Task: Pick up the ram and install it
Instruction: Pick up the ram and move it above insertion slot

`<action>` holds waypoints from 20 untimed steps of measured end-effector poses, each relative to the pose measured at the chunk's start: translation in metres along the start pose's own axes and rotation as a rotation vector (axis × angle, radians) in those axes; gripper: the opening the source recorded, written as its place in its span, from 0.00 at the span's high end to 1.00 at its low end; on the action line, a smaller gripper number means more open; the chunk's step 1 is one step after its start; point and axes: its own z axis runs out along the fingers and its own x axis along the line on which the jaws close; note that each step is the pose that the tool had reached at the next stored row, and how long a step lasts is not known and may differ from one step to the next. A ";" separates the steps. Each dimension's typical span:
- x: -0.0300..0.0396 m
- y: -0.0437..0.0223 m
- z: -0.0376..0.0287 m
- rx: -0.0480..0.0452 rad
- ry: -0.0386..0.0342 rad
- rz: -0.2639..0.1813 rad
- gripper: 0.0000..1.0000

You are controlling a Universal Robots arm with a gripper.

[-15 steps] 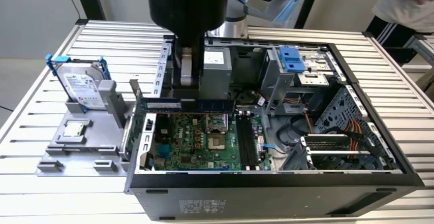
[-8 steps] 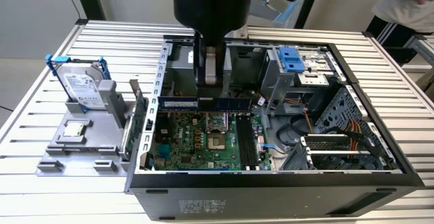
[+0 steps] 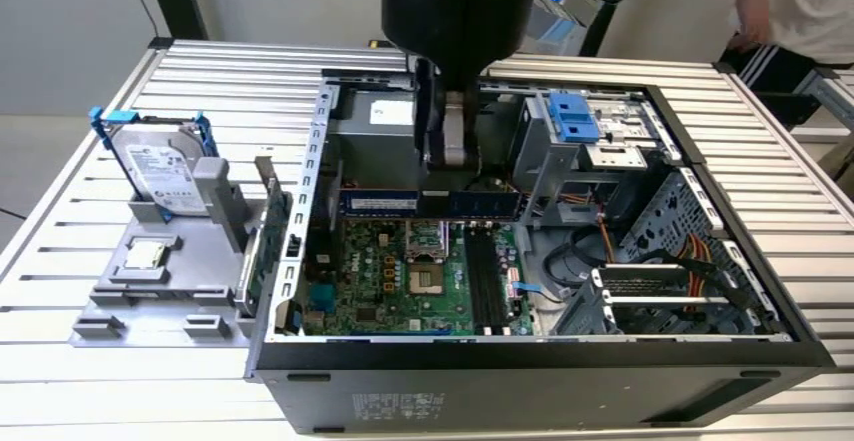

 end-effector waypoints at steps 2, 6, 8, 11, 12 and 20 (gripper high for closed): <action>-0.0002 -0.0051 -0.0001 -0.0002 -0.0001 0.000 1.00; -0.0002 -0.0133 -0.0001 -0.0006 -0.0001 0.000 1.00; -0.0002 -0.0141 -0.0001 -0.0007 -0.0001 0.000 1.00; -0.0003 -0.0142 -0.0001 -0.0007 -0.0001 0.000 1.00; -0.0003 -0.0142 -0.0002 -0.0007 0.0000 0.000 1.00; -0.0003 -0.0144 -0.0002 -0.0007 0.0000 0.000 1.00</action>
